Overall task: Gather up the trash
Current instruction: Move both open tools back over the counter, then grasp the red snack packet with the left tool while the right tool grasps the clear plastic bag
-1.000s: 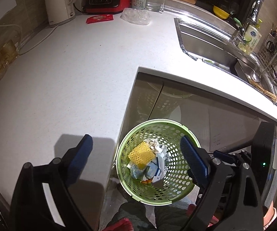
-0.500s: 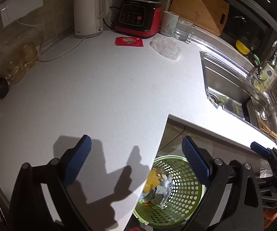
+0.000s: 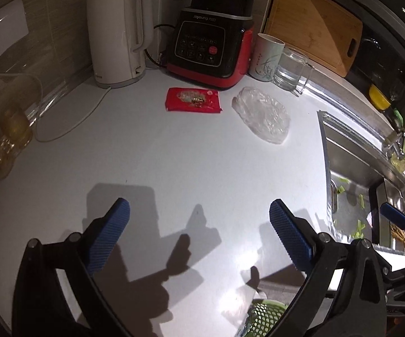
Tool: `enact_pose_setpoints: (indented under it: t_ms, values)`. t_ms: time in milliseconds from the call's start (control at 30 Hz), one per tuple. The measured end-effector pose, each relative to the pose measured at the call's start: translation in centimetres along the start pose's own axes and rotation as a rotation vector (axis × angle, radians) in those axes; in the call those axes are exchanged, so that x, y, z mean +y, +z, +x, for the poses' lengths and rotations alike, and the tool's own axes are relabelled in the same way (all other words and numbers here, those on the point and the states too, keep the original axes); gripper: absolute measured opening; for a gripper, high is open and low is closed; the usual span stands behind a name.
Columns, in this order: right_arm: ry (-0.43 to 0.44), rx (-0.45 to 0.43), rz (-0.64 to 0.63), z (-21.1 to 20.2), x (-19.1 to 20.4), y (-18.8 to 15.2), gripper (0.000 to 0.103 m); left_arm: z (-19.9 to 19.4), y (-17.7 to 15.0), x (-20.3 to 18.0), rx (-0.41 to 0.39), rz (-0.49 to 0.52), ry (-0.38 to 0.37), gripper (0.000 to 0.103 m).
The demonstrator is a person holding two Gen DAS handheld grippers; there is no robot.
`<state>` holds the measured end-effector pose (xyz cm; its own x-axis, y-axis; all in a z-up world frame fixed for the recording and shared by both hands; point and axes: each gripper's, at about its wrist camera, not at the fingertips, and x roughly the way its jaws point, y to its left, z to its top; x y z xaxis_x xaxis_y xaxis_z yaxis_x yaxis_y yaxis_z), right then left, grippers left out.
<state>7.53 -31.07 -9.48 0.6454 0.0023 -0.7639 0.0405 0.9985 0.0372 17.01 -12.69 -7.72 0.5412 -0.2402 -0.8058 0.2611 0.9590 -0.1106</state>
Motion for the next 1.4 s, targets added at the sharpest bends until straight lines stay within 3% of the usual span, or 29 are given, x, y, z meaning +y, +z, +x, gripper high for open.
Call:
enact_pose_setpoints:
  t_ms: [300,567,733,833,900,967,1000,1033,1200,1300,1400]
  values:
    - [0.028,0.023,0.036,10.6,-2.9,8.0,0.100,9.4,8.6,1.0,0.015,-0.006,-0.018,0.095]
    - [0.013,0.031,0.086,19.2,-5.0,12.9,0.100,14.9,12.3,2.4,0.021,-0.055,0.000,0.095]
    - [-0.008,0.078,0.118,22.9,-5.7,13.6,0.099,16.9,13.7,2.5,0.024,-0.101,0.018,0.095]
    - [0.004,0.096,0.110,24.1,-5.7,13.6,0.082,17.5,14.2,1.9,0.018,-0.077,0.027,0.095]
    - [0.014,0.111,0.101,24.6,-5.5,13.6,0.063,18.0,14.4,1.6,0.019,-0.065,0.028,0.095]
    - [0.028,0.130,0.106,24.9,-5.6,13.6,0.034,18.4,14.6,1.3,0.025,-0.055,0.026,0.095]
    - [0.024,0.125,0.106,24.7,-5.6,13.6,0.029,18.6,14.7,1.1,0.028,-0.048,0.033,0.095]
    - [0.029,0.126,0.106,24.5,-5.6,13.5,0.018,18.9,14.8,1.0,0.031,-0.042,0.040,0.095]
    - [0.036,0.114,0.104,23.0,-6.1,13.5,0.013,19.8,15.3,1.0,0.032,-0.036,0.057,0.095]
    - [0.060,0.095,0.109,21.4,-6.4,13.1,0.013,20.1,15.8,0.6,-0.009,0.090,0.057,0.095]
    - [0.076,0.085,0.105,19.8,-6.7,12.6,0.013,20.6,16.1,0.6,-0.004,0.254,-0.037,0.095]
